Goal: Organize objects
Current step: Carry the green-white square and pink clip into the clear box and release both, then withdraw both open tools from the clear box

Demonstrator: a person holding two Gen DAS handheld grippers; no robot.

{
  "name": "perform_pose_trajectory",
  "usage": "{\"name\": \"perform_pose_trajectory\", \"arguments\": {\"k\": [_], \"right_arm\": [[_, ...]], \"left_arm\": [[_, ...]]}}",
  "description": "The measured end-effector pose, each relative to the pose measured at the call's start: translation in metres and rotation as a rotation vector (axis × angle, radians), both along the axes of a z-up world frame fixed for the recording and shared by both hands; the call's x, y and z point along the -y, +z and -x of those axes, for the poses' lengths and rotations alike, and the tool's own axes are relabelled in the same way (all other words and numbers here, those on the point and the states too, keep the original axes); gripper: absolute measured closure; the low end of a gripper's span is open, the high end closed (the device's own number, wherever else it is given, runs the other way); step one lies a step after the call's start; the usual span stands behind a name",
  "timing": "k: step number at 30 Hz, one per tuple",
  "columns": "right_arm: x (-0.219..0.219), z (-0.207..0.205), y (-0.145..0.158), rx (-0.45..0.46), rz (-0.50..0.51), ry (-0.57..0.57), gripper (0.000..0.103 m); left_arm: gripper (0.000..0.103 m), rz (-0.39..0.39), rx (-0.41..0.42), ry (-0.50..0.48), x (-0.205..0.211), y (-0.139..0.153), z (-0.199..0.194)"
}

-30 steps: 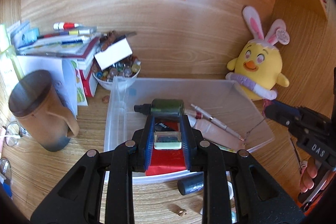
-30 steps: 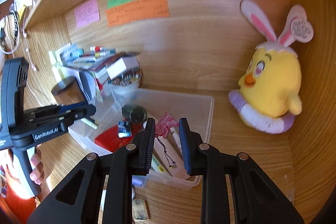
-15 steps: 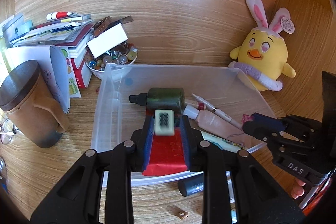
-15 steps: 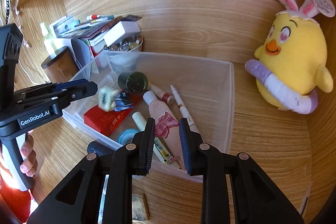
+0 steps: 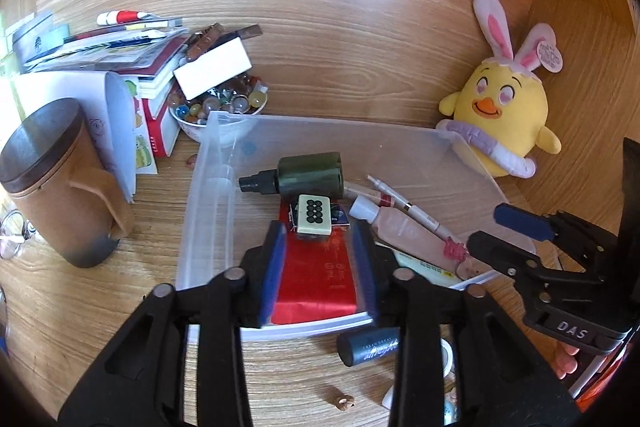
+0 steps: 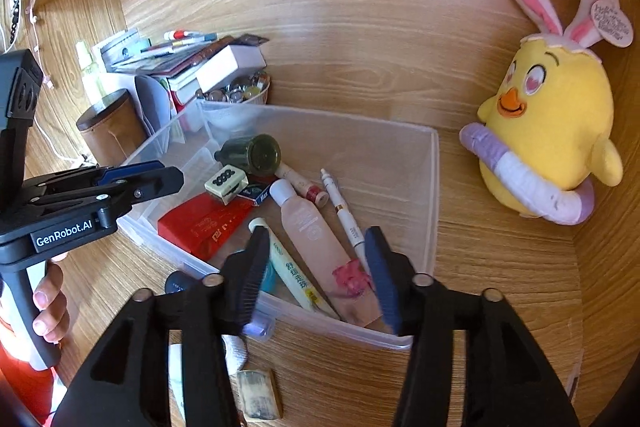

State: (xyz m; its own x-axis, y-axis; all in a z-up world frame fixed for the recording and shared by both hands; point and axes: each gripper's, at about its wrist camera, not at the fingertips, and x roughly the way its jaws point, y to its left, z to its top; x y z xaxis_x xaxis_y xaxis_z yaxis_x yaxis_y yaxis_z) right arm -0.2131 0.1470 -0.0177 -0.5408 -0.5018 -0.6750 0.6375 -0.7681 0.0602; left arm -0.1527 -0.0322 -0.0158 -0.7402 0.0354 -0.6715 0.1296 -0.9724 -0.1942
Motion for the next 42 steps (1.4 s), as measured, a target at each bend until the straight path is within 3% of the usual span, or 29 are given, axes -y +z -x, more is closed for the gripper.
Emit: {"name": "perform_pose_trajectory", "arguments": {"k": [2, 4, 13, 18, 21, 34, 42], "right_arm": [[-0.002, -0.003, 0.004, -0.011, 0.005, -0.003, 0.049], [-0.005, -0.006, 0.009, -0.026, 0.010, -0.009, 0.043], [-0.022, -0.025, 0.022, -0.059, 0.035, -0.034, 0.031], [-0.036, -0.037, 0.025, -0.057, 0.047, -0.045, 0.030], [-0.042, -0.044, 0.022, -0.049, 0.047, -0.043, 0.030], [-0.041, -0.063, -0.022, 0.040, -0.027, -0.014, 0.030], [-0.032, -0.063, -0.046, 0.115, -0.051, 0.017, 0.030]], "left_arm": [[0.056, 0.008, -0.009, 0.003, 0.000, 0.003, -0.003], [0.037, 0.017, -0.027, 0.008, -0.001, 0.007, -0.008], [0.008, 0.078, -0.095, 0.004, -0.012, 0.025, -0.031], [0.002, 0.116, -0.129, -0.008, -0.022, 0.030, -0.048], [0.002, 0.100, -0.133, -0.021, -0.025, 0.031, -0.056], [0.001, 0.061, -0.057, -0.051, -0.031, 0.002, -0.076], [0.001, 0.086, -0.002, -0.041, -0.027, -0.023, -0.088]]}}
